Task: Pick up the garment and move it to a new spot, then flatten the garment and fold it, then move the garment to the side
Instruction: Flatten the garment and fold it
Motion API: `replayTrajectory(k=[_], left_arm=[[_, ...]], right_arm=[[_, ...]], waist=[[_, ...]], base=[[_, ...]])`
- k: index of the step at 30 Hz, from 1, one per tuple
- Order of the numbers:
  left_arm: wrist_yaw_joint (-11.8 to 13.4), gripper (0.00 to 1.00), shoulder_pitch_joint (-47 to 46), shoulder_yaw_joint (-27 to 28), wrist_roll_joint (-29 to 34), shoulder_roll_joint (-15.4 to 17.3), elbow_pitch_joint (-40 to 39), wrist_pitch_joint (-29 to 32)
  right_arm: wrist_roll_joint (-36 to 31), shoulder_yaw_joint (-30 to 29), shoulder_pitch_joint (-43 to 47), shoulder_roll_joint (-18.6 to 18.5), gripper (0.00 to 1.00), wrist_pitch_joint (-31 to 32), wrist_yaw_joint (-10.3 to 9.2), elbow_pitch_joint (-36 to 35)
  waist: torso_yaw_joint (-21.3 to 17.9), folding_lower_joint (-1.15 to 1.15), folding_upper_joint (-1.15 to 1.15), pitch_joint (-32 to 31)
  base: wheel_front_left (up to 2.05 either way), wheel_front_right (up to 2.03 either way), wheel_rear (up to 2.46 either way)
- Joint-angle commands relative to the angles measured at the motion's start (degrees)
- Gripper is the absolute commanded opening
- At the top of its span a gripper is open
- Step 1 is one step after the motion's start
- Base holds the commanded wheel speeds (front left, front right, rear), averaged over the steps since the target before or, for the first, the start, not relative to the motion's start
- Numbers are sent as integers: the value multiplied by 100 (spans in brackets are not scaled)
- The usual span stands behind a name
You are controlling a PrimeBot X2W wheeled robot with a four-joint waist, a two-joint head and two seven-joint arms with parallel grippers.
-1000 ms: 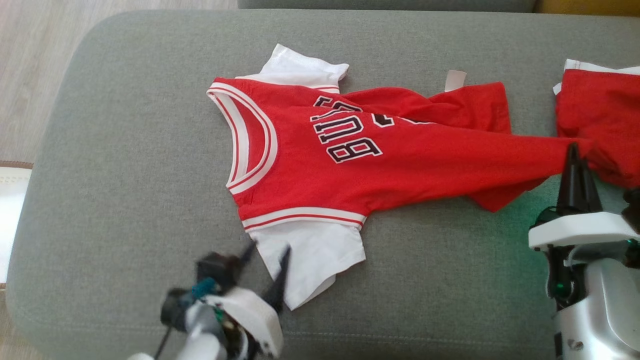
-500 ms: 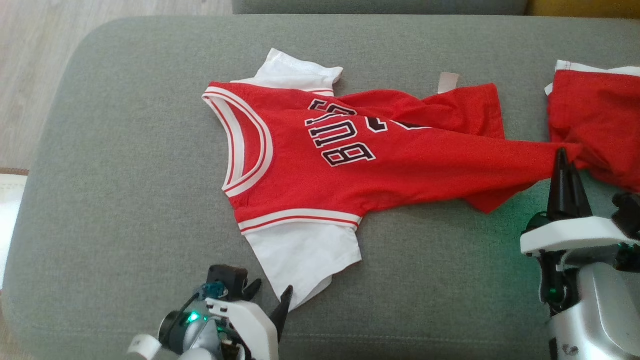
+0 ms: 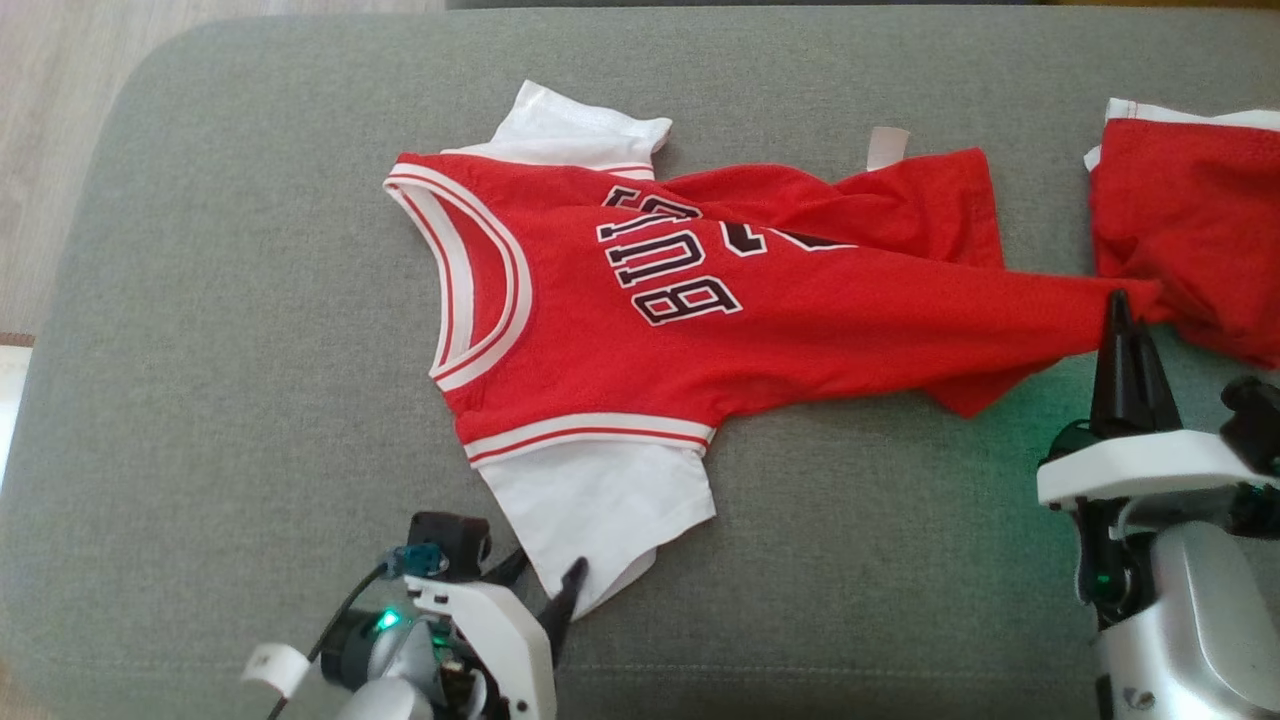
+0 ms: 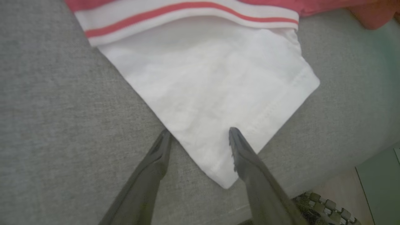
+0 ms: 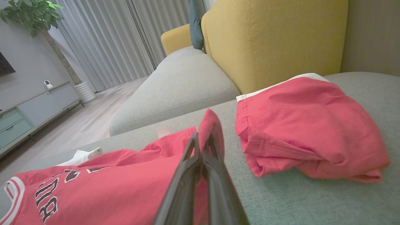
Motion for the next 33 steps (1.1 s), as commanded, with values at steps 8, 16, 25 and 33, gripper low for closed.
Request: replayTrajectory(k=[8, 16, 25, 33], left_arm=[[-42, 0, -324, 278, -214, -105, -6, -318], [-43, 0, -738, 783, -249, -55, -751, -1471], [-5, 0, -1694, 1372, -289, 98, -1716, -2041], [117, 0, -2646, 1792, -359, 203, -2445, -2054]], right_arm=[[-27, 192, -216, -23, 0, -26, 22, -280], [-146, 348, -198, -23, 0, -94, 22, -528], [-944, 501, -818, -23, 0, 470, 22, -1332], [-1098, 793, -1575, -123, 0, 1072, 22, -2063]], waist=[[14, 0, 0, -16], [64, 0, 0, -173], [16, 0, 0, -596], [-84, 0, 0, -975]], base=[[0, 0, 0], [0, 0, 0], [0, 0, 0], [0, 0, 0]])
